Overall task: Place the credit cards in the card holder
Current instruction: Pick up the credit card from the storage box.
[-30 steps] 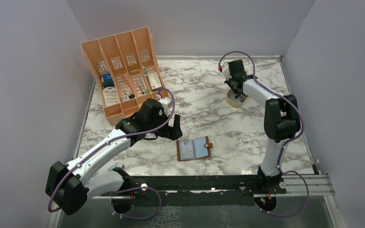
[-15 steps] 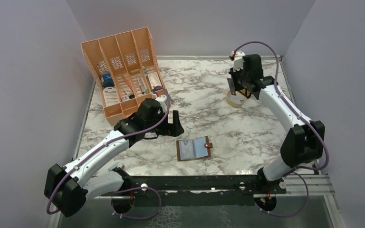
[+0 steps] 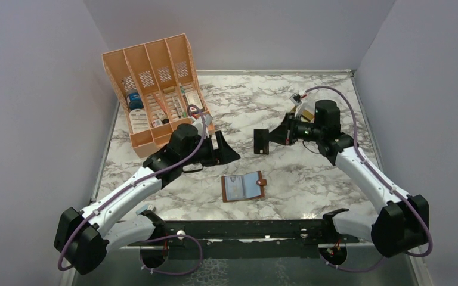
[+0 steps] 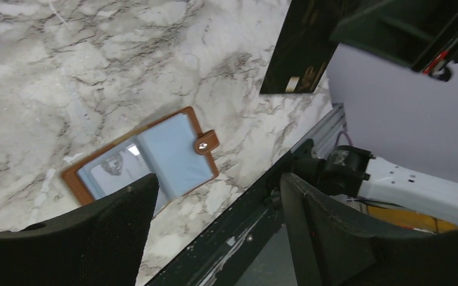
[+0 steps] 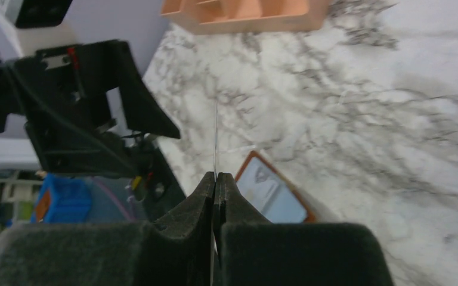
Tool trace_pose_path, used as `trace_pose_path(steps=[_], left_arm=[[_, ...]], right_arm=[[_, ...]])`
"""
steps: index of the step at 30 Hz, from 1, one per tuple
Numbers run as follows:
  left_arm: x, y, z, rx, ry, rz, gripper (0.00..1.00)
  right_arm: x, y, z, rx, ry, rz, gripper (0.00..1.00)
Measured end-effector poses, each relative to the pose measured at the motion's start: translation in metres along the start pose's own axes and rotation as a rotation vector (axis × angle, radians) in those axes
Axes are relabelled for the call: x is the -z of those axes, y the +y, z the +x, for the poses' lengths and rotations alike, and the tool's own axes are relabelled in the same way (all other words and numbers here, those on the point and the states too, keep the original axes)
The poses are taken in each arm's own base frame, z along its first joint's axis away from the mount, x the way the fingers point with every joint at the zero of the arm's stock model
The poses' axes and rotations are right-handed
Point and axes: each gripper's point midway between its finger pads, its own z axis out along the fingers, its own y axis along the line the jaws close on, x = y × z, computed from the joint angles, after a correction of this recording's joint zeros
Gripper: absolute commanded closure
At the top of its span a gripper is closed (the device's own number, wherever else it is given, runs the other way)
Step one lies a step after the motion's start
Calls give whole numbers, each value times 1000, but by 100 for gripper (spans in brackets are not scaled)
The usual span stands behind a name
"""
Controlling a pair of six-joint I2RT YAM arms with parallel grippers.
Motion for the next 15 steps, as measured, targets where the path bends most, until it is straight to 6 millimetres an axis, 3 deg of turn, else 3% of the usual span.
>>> trace_pose_path(steps=[5,8,15], left_arm=[[-1,-26,-12,16,-32,109,26],[-1,-39,-19,19,-46,162,33],[3,-69,-28,31,-70,315,37]], right_arm=[[10,41,28,-73,17,-192,99],[18,60,37,-92,12,-286,99],[22,74,42,-131,18,-376,99]])
